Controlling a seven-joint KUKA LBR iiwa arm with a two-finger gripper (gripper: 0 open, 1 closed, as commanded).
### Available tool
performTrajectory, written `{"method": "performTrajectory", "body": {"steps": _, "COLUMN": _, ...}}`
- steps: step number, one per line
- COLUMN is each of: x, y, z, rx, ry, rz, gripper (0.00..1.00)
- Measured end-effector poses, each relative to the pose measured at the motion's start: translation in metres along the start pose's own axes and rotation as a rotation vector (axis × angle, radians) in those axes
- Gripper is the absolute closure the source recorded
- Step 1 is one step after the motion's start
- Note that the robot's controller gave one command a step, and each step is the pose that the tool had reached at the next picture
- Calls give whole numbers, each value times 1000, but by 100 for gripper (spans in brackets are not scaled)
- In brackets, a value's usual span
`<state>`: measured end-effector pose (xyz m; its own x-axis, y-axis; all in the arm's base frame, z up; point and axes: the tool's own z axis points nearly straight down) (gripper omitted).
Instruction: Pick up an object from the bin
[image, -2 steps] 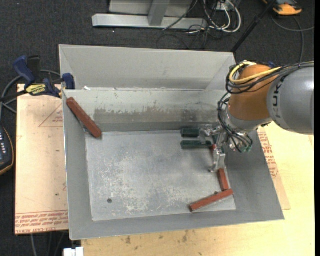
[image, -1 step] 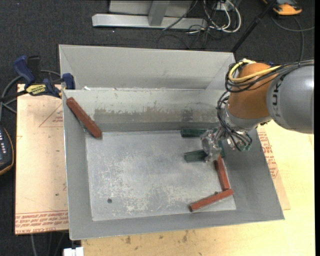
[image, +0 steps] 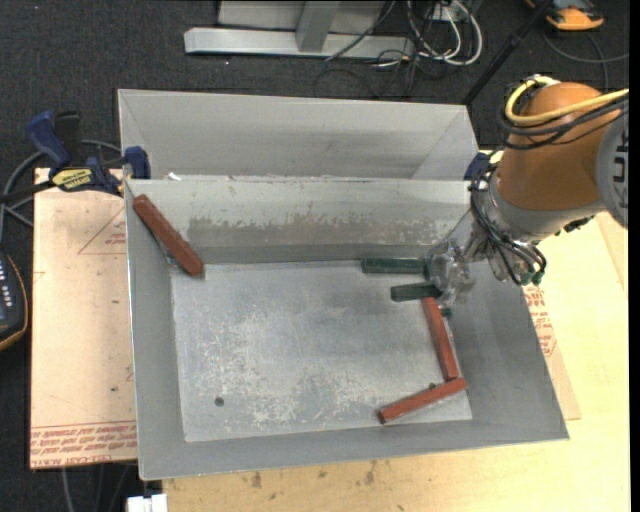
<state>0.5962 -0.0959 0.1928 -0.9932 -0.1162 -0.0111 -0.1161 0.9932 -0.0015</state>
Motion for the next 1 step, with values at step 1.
{"method": "performTrajectory", "body": {"steps": 1, "x": -8, "y": 48, "z": -88, "rx": -2, "ry": 1, "rz": -266, "gripper": 100}}
